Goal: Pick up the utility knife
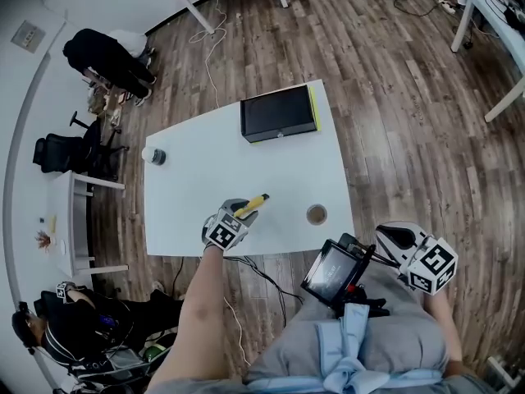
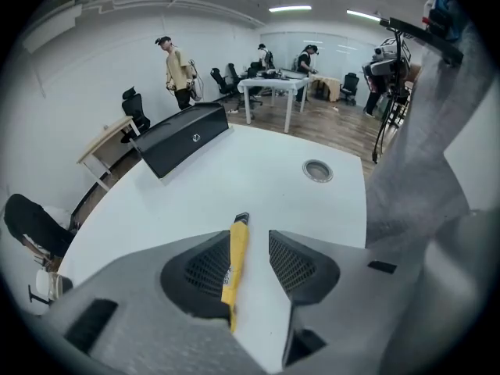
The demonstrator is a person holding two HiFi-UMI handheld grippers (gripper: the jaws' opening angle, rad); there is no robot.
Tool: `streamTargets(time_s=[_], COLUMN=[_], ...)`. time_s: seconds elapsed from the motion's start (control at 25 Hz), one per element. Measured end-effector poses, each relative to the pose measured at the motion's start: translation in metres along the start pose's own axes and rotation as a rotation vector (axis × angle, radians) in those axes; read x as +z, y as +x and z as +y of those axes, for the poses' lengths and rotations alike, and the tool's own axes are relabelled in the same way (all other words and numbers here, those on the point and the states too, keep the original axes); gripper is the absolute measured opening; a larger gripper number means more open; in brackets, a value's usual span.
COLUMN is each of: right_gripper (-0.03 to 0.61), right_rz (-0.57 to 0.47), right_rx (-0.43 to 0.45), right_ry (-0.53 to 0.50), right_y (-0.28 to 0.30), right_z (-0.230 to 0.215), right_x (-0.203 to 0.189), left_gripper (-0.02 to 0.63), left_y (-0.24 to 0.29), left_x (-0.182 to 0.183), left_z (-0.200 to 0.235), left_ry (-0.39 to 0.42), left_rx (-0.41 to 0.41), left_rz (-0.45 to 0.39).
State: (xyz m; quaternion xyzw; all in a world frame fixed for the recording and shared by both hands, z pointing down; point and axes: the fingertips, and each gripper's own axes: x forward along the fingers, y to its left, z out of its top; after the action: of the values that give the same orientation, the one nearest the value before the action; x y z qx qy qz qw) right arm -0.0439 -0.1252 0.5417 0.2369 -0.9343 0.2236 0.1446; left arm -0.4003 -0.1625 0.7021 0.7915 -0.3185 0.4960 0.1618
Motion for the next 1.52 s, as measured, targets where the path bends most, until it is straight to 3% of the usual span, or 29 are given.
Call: streamTargets(time_s=[0.4,0.6,1.52], right_gripper=[0.031,0.031,0.029], right_rz=[0.033,0.041,0.059], right_rx=[-0.018,-0.027,-0.051], right_ry=[0.010,0.020,0.034], right_y=[0.000,-0.001,0.000], right_z=[-0.002,-0.003,-0.006], right_x=[-0.010,-0.010,-0.006], left_gripper=[0.149,0.149,0.147], left_y=[0.022,0.024,0.045], left_x=[-0.027,-0.026,-0.030], left_z=[0.016,0.016,0.012], left_ry=[-0.023,0.020,0.053], left_rx=[0.002,-0.024,-0.091], left_rz=[0.068,0.104,0.121])
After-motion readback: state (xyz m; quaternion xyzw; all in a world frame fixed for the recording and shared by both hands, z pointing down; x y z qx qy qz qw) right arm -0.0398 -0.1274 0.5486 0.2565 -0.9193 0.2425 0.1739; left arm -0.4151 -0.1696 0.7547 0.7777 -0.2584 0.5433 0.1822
